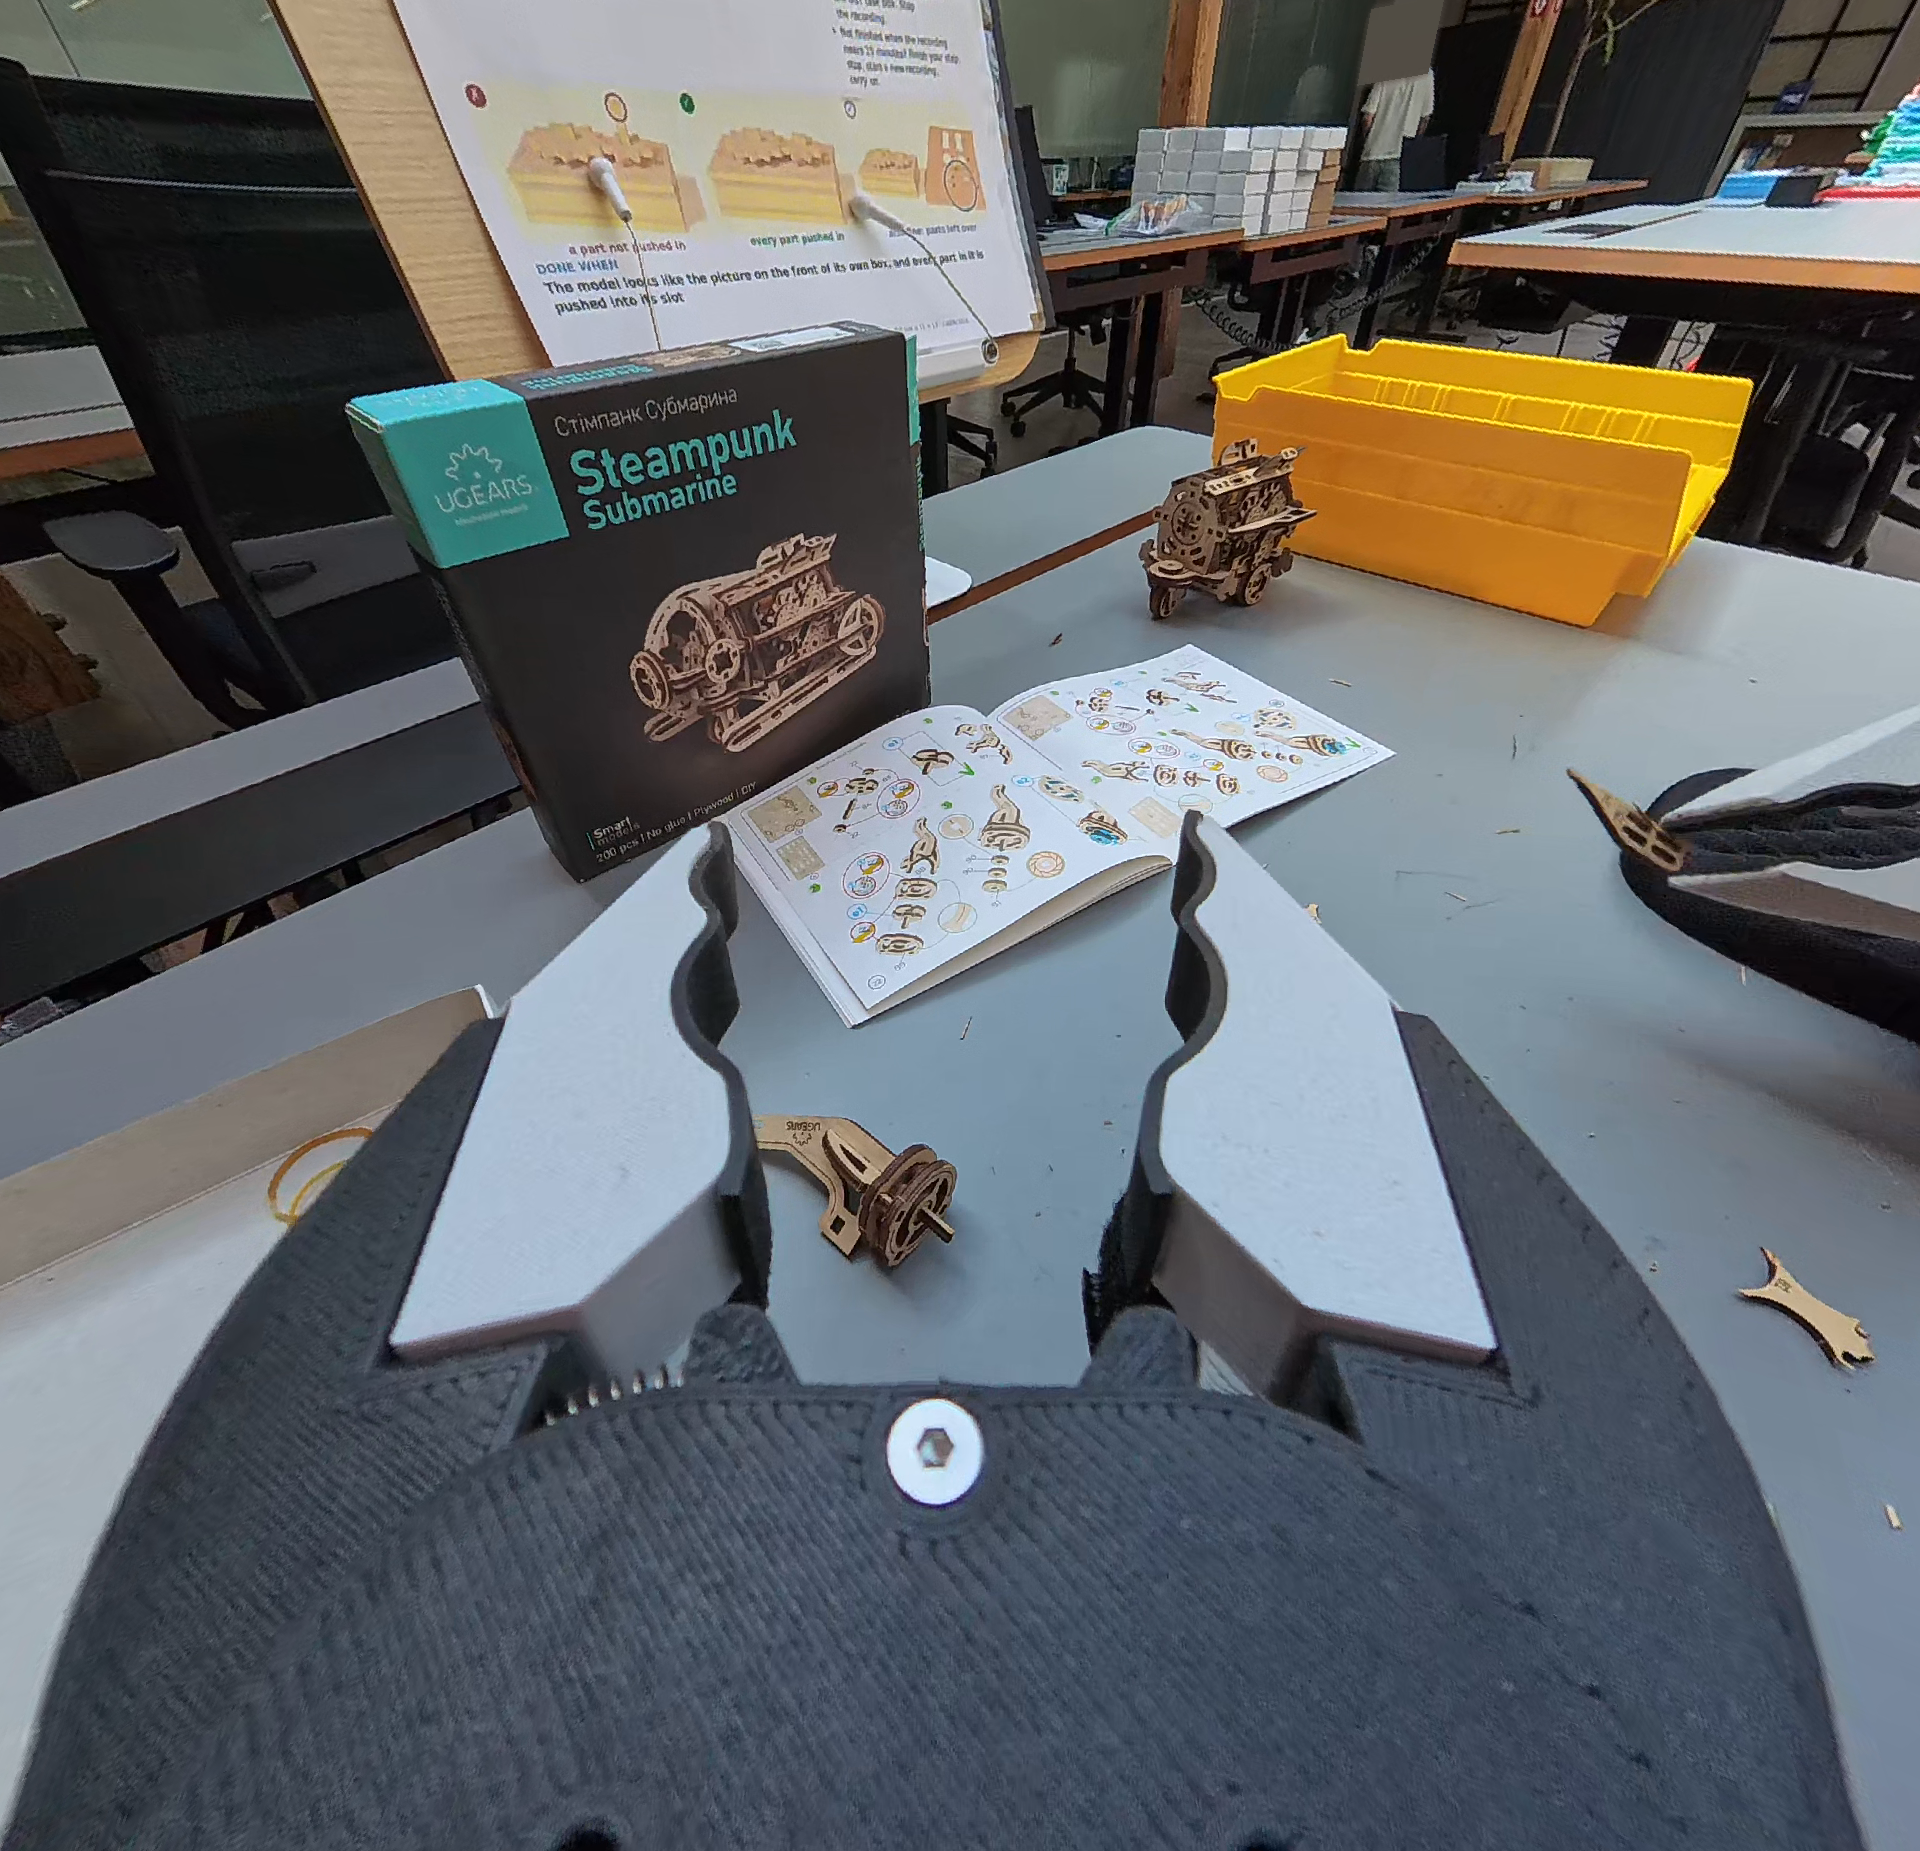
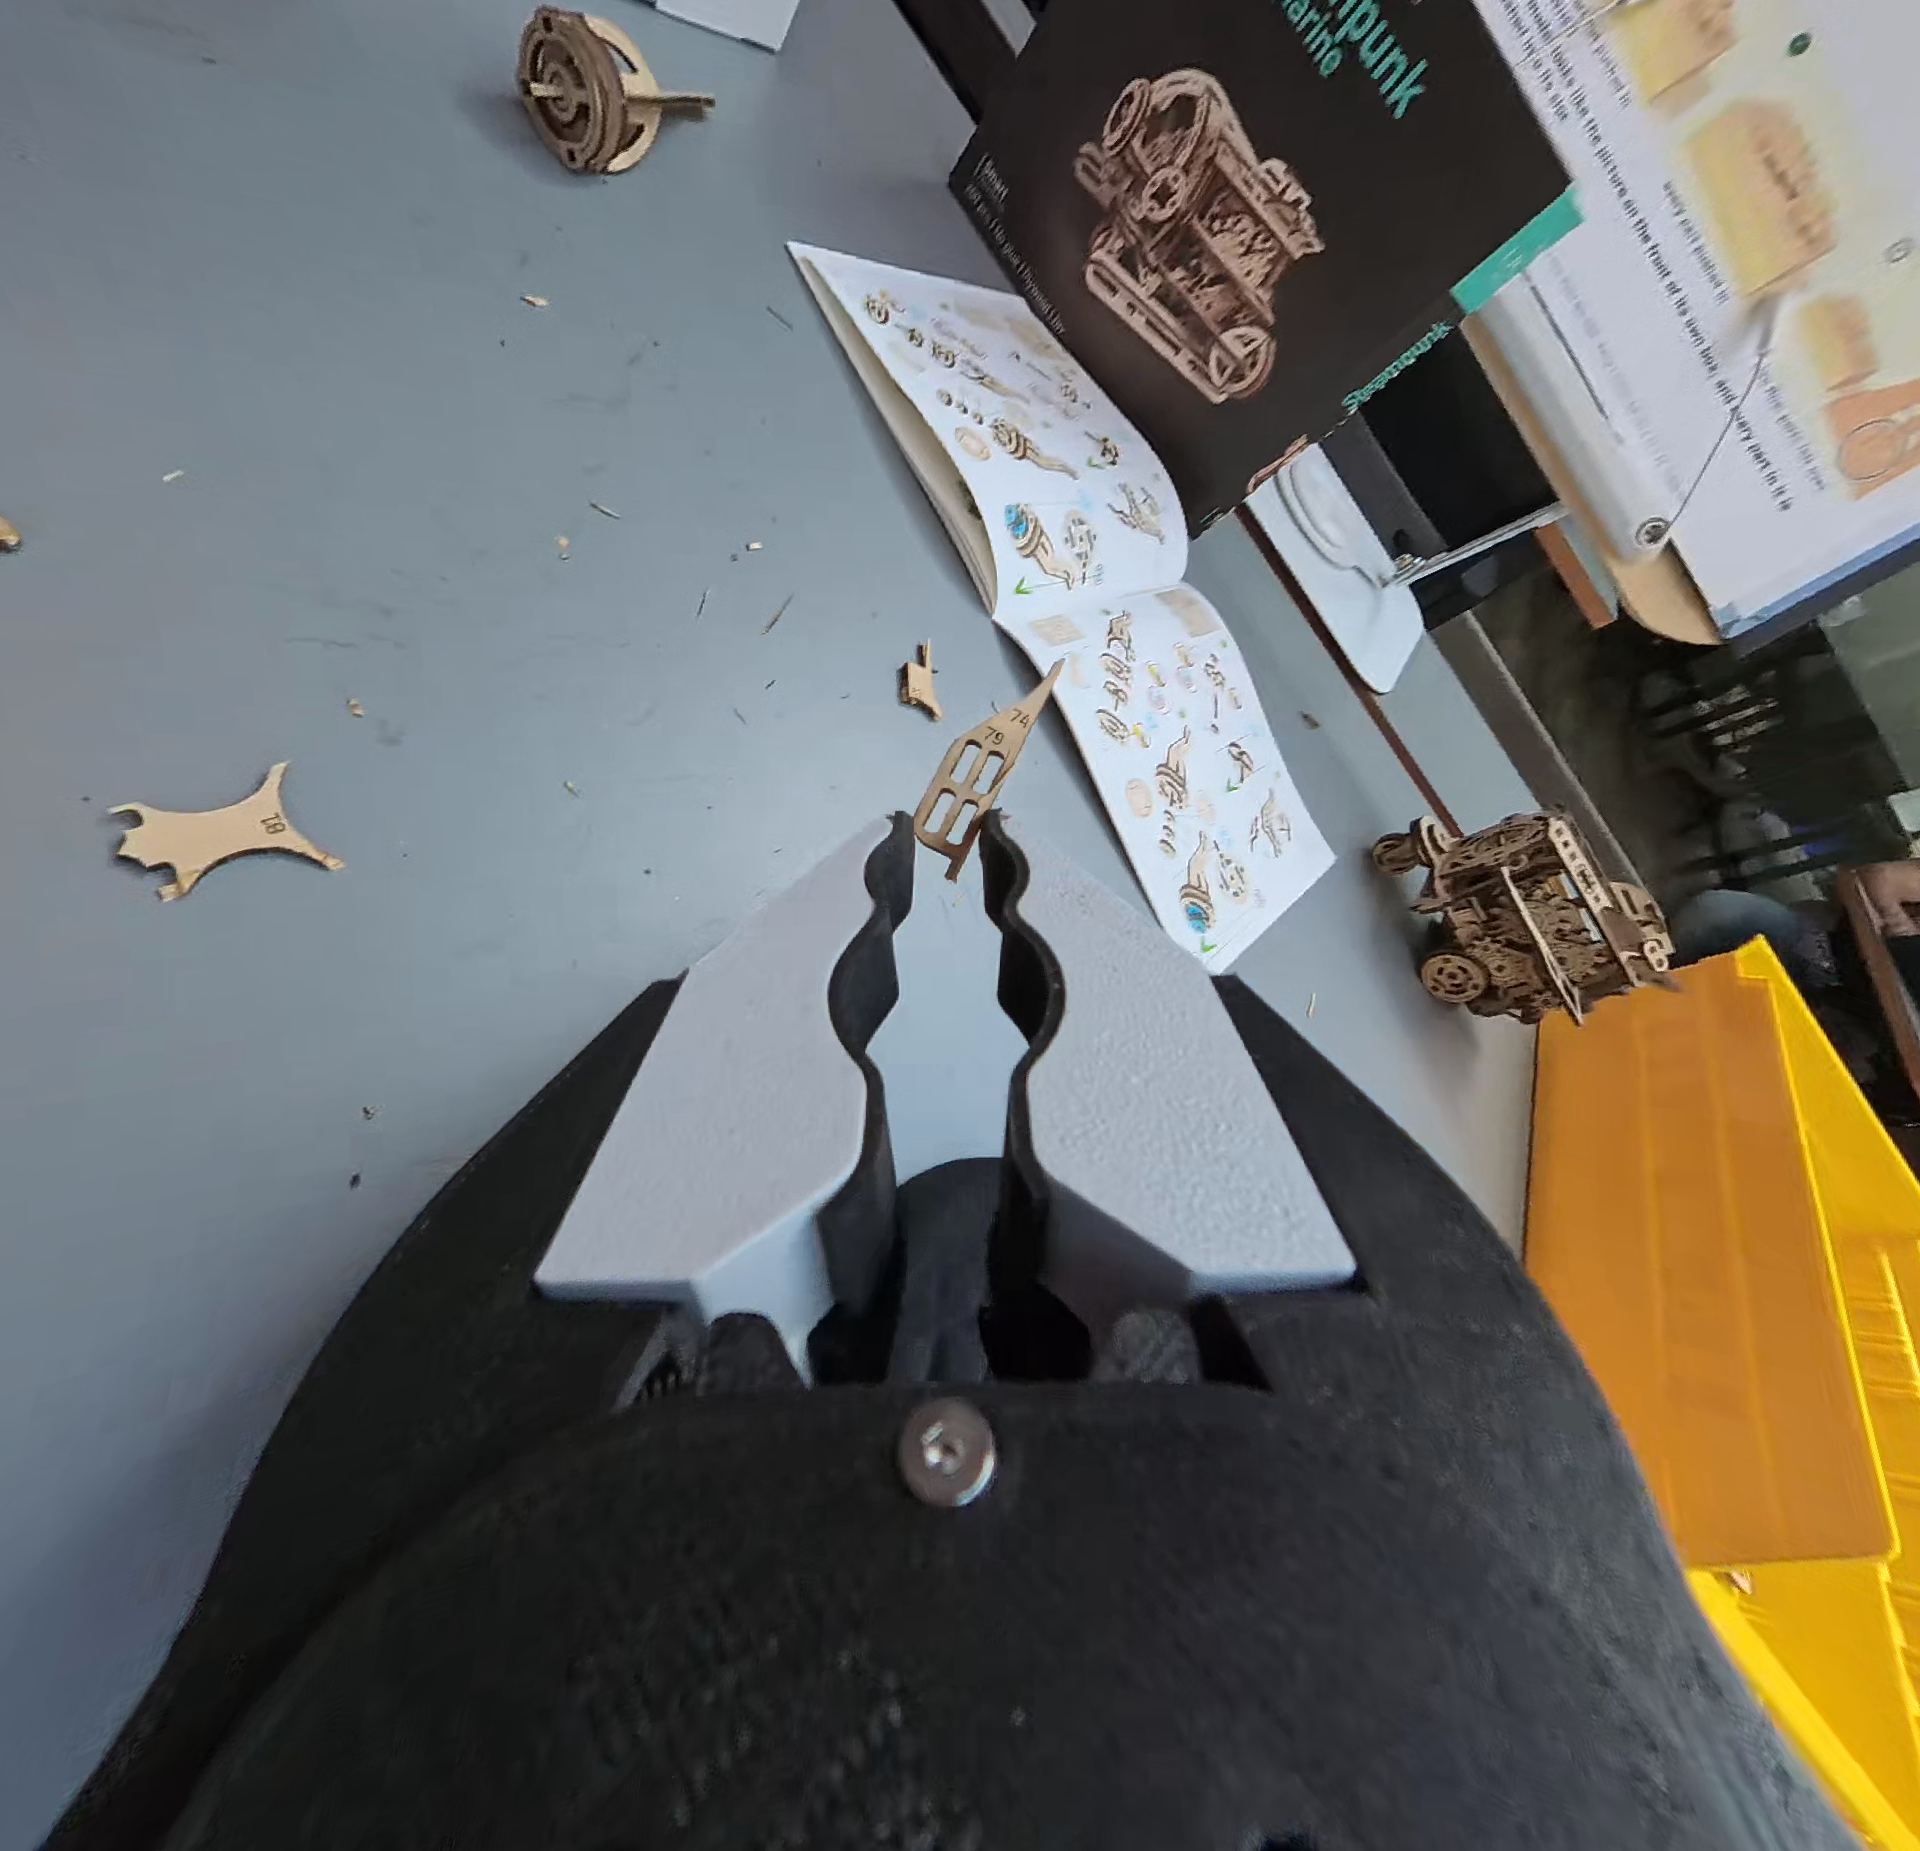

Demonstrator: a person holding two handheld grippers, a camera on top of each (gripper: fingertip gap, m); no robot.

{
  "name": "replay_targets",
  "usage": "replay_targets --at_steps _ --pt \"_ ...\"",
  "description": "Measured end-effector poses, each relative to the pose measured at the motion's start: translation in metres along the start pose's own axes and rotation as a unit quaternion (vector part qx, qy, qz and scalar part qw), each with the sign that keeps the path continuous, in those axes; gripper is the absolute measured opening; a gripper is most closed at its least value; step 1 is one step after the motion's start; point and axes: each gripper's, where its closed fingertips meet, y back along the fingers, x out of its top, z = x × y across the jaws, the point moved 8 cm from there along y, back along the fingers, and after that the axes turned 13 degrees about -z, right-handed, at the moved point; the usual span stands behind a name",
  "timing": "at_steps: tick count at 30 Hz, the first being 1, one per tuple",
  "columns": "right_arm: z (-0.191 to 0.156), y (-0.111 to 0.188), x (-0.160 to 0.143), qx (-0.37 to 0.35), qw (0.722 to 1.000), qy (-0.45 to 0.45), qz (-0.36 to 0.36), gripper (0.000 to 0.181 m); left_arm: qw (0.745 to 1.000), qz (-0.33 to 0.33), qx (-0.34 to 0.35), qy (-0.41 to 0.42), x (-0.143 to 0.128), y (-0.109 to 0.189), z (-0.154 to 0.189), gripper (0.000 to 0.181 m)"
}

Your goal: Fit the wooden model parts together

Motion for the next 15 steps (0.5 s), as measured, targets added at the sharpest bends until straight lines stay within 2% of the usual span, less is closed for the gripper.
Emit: replay_targets --at_steps 1,5,13,15 --pt "0.004 0.000 -0.001 -0.005 1.000 -0.001 0.003 0.012 1.000 -0.001 0.000 0.000 0.000 0.000 0.000 0.084" --pt "0.018 -0.001 -0.008 -0.063 0.998 -0.001 0.004 0.012 1.000 0.003 0.004 -0.001 0.001 0.001 0.000 0.085" --pt "0.035 0.008 -0.014 -0.085 0.996 -0.037 0.002 0.012 1.000 -0.004 0.003 -0.009 0.000 -0.001 0.004 0.085" --pt "0.050 0.014 -0.019 -0.107 0.994 -0.031 -0.005 0.012 1.000 -0.006 0.002 -0.010 -0.001 -0.002 0.004 0.086"
